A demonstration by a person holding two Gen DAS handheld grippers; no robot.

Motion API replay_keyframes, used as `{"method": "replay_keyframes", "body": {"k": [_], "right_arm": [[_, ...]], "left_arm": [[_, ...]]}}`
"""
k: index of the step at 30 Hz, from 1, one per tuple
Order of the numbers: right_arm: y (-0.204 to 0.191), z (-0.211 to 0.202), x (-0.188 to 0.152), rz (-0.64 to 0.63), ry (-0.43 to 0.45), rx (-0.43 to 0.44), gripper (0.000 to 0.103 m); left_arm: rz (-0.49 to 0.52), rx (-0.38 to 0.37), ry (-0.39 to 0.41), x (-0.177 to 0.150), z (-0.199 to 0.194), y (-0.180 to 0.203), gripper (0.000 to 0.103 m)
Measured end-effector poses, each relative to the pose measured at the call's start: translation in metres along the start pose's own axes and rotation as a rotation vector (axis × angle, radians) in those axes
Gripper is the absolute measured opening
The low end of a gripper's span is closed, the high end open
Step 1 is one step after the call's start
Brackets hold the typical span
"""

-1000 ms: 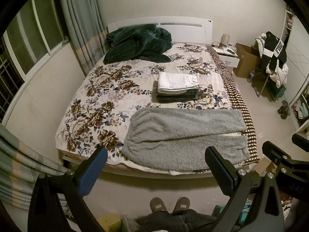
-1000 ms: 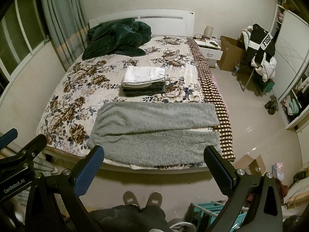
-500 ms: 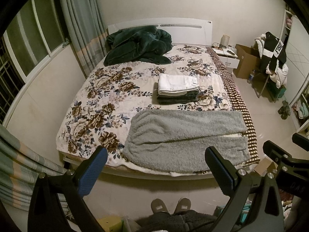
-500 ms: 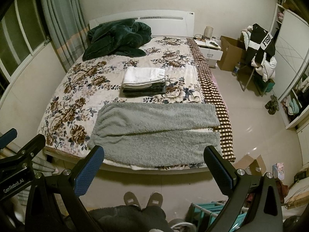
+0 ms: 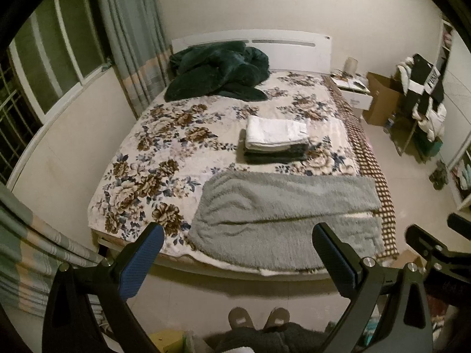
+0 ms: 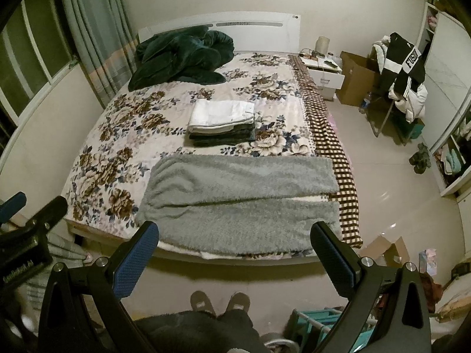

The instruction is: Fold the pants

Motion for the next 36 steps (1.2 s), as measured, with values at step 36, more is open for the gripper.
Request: {"method": "replay_keyframes", "body": {"k": [36], "right_arm": [[0.177, 0.696, 0.171, 0.582, -0.299, -0.383, 0.103]], "left_arm": [[-0.527, 0.041, -0.599, 0.028, 0.668, -0.094, 0.103]]}}
Point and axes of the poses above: each gripper's, at about its wrist camera, not at the fingertips, and z roughly the way its jaws point, y to its right, x to its top, the point moved 6 cm from there along z, roughly the way its jaws point, and after that the axes turned 13 degrees about z, right-handed, at the moved point
